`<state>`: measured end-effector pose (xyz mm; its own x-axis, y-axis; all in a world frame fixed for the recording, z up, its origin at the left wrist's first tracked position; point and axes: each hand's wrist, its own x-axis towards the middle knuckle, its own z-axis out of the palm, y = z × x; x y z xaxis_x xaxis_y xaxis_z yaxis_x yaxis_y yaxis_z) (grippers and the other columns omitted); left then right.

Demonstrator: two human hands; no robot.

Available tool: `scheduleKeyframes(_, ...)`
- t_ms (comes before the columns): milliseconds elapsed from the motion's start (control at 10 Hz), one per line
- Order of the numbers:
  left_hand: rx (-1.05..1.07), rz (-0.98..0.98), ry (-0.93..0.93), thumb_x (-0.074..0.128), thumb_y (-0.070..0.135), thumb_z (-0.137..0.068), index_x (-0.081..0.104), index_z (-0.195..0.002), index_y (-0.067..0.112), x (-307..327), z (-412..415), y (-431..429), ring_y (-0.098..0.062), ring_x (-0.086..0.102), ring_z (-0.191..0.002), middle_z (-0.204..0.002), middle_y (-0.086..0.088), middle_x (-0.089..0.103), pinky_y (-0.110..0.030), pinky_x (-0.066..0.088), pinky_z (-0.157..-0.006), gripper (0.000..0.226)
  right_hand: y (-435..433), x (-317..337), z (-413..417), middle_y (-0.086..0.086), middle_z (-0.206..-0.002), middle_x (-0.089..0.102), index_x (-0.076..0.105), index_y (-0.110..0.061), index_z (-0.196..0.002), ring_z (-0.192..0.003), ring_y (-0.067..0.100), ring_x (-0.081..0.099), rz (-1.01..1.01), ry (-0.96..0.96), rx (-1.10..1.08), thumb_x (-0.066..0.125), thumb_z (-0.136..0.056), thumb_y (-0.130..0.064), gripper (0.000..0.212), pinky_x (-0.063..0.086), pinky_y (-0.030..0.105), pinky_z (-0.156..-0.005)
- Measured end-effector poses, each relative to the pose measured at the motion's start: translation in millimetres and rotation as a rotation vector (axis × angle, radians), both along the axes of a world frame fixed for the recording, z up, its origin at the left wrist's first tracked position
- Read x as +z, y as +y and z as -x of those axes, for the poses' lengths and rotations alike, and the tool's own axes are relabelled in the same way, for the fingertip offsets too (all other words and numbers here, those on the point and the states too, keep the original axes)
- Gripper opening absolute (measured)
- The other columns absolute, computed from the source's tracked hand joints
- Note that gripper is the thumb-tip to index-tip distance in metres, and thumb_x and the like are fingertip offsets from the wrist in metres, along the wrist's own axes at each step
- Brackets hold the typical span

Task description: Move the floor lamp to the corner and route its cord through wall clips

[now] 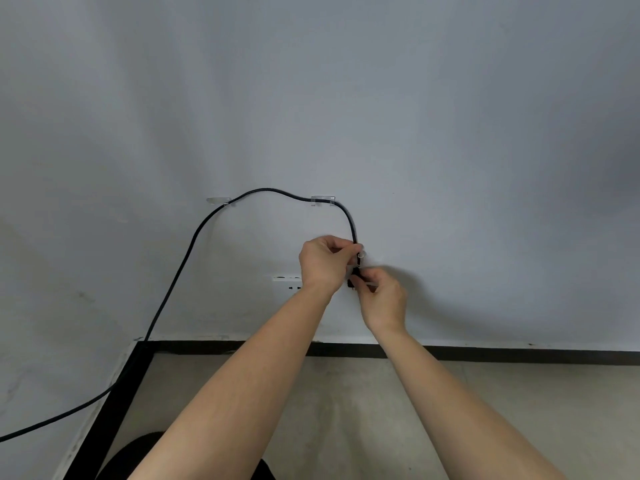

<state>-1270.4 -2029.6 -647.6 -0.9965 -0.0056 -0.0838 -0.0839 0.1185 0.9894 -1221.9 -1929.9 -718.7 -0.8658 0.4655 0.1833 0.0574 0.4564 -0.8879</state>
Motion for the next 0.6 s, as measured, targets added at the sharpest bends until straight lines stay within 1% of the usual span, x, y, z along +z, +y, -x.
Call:
scheduleKeyframes(100, -0.039, 0.054, 0.035, 0.080, 0.013, -0.081, 0.077, -0.073, 0.016, 2, 1, -4, -0.009, 0.065, -0.058, -0.066, 0.000, 0.073, -0.024, 0.055, -0.062, 0.009, -5, 1, 3, -0.003, -0.091, 0.078, 0.078, -0.016, -0.098, -0.081, 0.011, 0.069, 0.044, -0.015, -0.045, 0.071, -0.091, -0.020, 0.011, 0.046, 0.018, -0.068)
scheduleKeyframes(200, -0.058, 0.263, 0.166, 0.074, 0.021, -0.087, 0.076, -0.079, 0.018, 2, 0, -17, -0.005, 0.063, -0.064, -0.071, 0.008, 0.072, -0.013, 0.049, -0.064, 0.009, 8, 2, -3, -0.009, -0.095, 0.078, 0.079, -0.023, -0.104, -0.083, 0.006, 0.067, -0.020, -0.077, 0.054, 0.069, -0.093, -0.025, 0.016, 0.047, 0.013, -0.070)
scheduleKeyframes(300, -0.077, 0.599, 0.409, 0.064, 0.022, -0.094, 0.074, -0.090, 0.015, -7, -9, -47, -0.009, 0.065, -0.073, -0.081, 0.006, 0.072, -0.015, 0.048, -0.064, 0.013, 24, 0, -10, -0.011, -0.105, 0.077, 0.077, -0.029, -0.111, -0.094, 0.008, 0.069, -0.086, -0.157, 0.177, 0.066, -0.094, -0.025, 0.020, 0.053, 0.024, -0.083)
scheduleKeyframes(400, -0.207, 1.011, 0.544, 0.058, 0.024, -0.097, 0.068, -0.116, 0.008, -28, -15, -73, -0.030, 0.061, -0.106, -0.115, -0.009, 0.068, -0.040, 0.047, -0.085, 0.027, 31, -2, -21, -0.012, -0.109, 0.076, 0.076, -0.030, -0.112, -0.095, 0.005, 0.068, -0.185, -0.252, 0.294, 0.065, -0.094, -0.029, 0.021, 0.050, 0.021, -0.083)
scheduleKeyframes(500, -0.366, 1.260, 0.429, 0.053, 0.042, -0.097, 0.048, -0.142, 0.017, -51, -19, -83, -0.030, 0.042, -0.128, -0.142, -0.009, 0.045, -0.044, 0.037, -0.099, 0.051, 31, -9, -35, -0.012, -0.116, 0.073, 0.072, -0.029, -0.119, -0.101, 0.003, 0.066, -0.338, -0.316, 0.384, 0.060, -0.097, -0.033, 0.025, 0.048, 0.020, -0.086)
scheduleKeyframes(600, -0.385, 1.334, 0.377, 0.051, 0.051, -0.095, 0.037, -0.148, 0.023, -67, -20, -81, -0.031, 0.031, -0.136, -0.148, -0.011, 0.033, -0.046, 0.033, -0.103, 0.061, 24, 8, -36, -0.011, -0.115, 0.073, 0.071, -0.031, -0.118, -0.100, 0.002, 0.065, -0.390, -0.222, 0.395, 0.058, -0.097, -0.036, 0.025, 0.051, 0.025, -0.088)
